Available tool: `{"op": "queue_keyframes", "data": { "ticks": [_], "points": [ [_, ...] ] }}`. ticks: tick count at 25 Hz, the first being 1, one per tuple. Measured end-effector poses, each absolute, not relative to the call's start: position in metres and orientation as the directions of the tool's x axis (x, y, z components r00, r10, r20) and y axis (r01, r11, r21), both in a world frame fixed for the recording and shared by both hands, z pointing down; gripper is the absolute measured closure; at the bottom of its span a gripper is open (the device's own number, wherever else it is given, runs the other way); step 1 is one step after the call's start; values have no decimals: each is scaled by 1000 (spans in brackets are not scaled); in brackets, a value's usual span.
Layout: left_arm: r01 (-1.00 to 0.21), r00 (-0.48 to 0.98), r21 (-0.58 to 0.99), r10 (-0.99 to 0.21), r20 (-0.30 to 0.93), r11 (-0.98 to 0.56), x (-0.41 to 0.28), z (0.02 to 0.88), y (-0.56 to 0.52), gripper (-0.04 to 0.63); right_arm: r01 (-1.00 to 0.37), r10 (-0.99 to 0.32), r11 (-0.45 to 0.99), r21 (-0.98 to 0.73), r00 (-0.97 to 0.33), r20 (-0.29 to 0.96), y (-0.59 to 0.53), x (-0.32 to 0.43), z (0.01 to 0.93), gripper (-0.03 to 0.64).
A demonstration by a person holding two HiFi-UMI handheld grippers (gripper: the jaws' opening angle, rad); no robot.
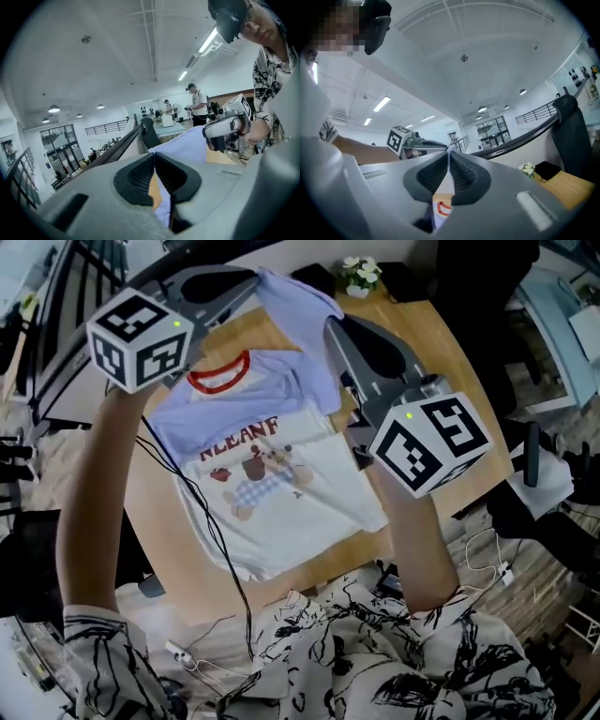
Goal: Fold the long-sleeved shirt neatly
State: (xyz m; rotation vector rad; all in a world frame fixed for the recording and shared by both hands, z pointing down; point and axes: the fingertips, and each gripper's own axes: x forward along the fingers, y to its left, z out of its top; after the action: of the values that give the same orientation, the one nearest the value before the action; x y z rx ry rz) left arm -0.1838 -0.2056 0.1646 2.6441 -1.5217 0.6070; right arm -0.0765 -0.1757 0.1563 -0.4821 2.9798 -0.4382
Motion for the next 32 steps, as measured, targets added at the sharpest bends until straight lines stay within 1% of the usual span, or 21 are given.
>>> {"op": "queue_keyframes", "data": {
  "ticks": [4, 8, 13, 16, 21, 29, 32],
  "points": [
    [-852, 436, -150, -839, 327, -501, -229, 162, -169, 578, -255, -280, 921, -294, -959, -45, -138, -122, 153, 591],
    [-872, 400, -146, -851, 339, -468, -270, 173, -138, 578, -222, -242, 934, -280, -970, -39, -102, -165, 161, 591],
    [-855, 399, -165, -827, 396, -492, -309, 213, -103, 578, -255, -263, 942, -217, -965, -6, -68, -209, 198, 589],
    [-838, 419, -144, -790, 449, -527, -331, 253, -82, 577, -271, -268, 944, -190, -962, 44, -48, -232, 231, 589],
    [-819, 459, -67, -722, 518, -569, -363, 332, -44, 575, -275, -255, 954, -119, -954, 159, -10, -271, 299, 589],
    [-820, 425, -30, -643, 638, -572, -420, 440, 6, 571, -208, -215, 976, 57, -915, 341, 40, -338, 392, 589],
    [-818, 418, -31, -632, 653, -574, -431, 465, 19, 572, -163, -194, 980, 112, -898, 395, 56, -352, 418, 589]
  ]
}}
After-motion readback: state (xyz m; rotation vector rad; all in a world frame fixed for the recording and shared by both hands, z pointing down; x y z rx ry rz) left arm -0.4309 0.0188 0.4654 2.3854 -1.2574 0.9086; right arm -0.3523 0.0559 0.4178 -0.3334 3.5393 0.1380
